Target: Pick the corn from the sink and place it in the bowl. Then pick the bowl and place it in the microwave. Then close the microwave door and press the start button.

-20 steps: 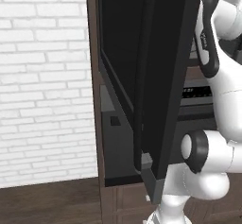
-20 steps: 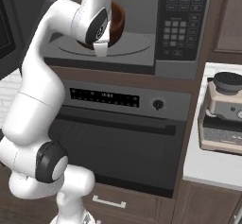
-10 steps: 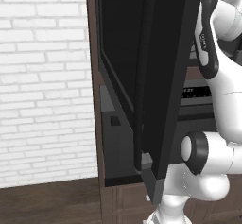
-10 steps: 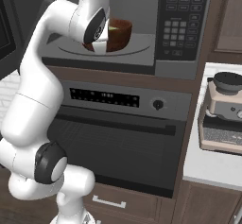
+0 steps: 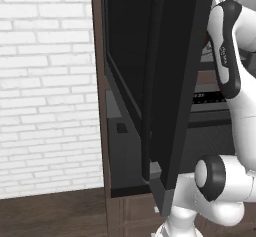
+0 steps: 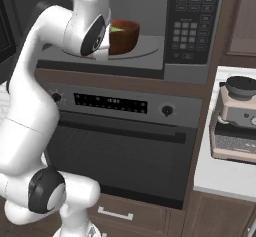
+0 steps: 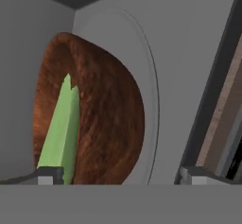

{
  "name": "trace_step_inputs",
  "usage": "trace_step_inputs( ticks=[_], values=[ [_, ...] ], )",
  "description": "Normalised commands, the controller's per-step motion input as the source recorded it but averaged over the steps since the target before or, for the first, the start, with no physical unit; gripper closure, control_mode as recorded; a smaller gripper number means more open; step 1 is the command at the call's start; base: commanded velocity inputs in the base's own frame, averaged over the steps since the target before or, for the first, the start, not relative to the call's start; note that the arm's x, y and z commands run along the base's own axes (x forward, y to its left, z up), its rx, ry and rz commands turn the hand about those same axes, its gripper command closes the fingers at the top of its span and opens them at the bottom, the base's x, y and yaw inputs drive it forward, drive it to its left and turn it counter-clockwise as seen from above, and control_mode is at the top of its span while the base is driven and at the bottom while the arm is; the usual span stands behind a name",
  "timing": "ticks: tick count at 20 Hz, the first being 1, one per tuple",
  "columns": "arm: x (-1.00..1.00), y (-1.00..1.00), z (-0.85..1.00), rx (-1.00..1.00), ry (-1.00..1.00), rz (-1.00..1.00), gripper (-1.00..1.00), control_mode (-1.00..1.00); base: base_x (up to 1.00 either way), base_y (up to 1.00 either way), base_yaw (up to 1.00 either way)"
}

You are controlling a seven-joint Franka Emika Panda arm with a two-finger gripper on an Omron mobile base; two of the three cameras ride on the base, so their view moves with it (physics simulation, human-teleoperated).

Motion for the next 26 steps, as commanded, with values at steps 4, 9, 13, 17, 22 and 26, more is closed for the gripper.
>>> trace_step_inputs(
  ticks=[4,9,13,17,22,26],
  values=[
    [-0.11,0.0,-0.16,0.0,0.0,0.0,-1.0,-1.0,0.0,0.0,0.0],
    [-0.34,0.0,-0.03,-0.05,-0.07,-0.02,-1.0,-1.0,0.0,0.0,0.0],
    [-0.59,0.0,-0.05,-0.06,-0.08,-0.06,-1.0,-1.0,0.0,0.0,0.0],
    [-0.59,0.0,-0.37,-0.07,-0.01,-0.05,-1.0,-1.0,0.0,0.0,0.0],
    [-0.52,-0.1,-0.14,-0.14,-0.08,-0.16,-1.0,-1.0,0.0,0.0,0.0],
    [-0.28,-0.13,0.0,-0.26,-0.02,-0.2,-1.0,-1.0,0.0,0.0,0.0]
  ],
)
